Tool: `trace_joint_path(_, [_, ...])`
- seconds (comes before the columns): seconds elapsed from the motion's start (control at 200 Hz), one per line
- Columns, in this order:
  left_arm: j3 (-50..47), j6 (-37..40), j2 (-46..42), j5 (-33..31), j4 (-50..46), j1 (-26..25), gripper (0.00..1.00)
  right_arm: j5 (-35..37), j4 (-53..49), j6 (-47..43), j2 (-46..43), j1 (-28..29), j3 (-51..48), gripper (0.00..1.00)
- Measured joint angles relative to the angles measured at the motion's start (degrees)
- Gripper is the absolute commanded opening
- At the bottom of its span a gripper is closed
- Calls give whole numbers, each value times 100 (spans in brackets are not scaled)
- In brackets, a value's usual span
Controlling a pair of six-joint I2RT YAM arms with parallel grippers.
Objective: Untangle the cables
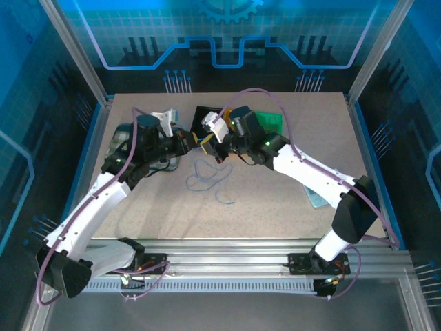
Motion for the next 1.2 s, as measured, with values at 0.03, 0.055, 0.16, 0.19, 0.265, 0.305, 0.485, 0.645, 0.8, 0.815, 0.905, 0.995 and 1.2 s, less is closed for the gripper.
trace_joint_path(0.03, [-44, -28, -11, -46, 31, -4, 35, -20, -35, -2, -4, 0, 11, 0])
trace_joint_path(0.055, [-83, -39, -20, -122, 37, -7, 50, -17, -79, -2, -15, 2, 24, 0])
trace_joint_path(0.16, [-323, -188, -98, -437, 160, 33, 71, 0, -352, 0, -68, -11, 223, 0])
trace_joint_path(0.19, [-393, -234, -120, -516, 212, 35, 75, 11, -426, 2, -79, -11, 339, 0])
trace_joint_path(0.265, [-603, -439, -203, -793, 354, 59, 78, 90, -682, 0, -81, -11, 791, 0])
trace_joint_path(0.305, [-743, -586, -278, -1010, 415, 83, 77, 144, -765, 0, -83, -11, 1060, 0])
trace_joint_path(0.485, [-1523, -1381, -824, -2013, 452, 334, 74, 308, -1025, -7, -111, -17, 2376, 0])
trace_joint_path(0.645, [-1954, -2015, -846, -2516, 212, 369, 73, 476, -1178, -59, 61, -39, 3501, 0])
trace_joint_path(0.8, [-2321, -2625, -485, -2546, 11, 369, 74, 885, -1270, -245, 890, -63, 4802, 0])
trace_joint_path(0.815, [-2347, -2658, -450, -2542, -11, 369, 74, 922, -1283, -258, 988, -76, 4909, 0])
trace_joint_path(0.905, [-2450, -2846, -273, -2500, -66, 369, 74, 1078, -1331, -289, 1622, -192, 5403, 0])
trace_joint_path(0.995, [-2470, -2968, -184, -2448, -66, 369, 74, 1182, -1331, -245, 2190, -382, 5560, 0])
trace_joint_path(1.2, [-2470, -3106, -125, -2378, -66, 369, 73, 1202, -1220, 271, 3077, -916, 5547, 0])
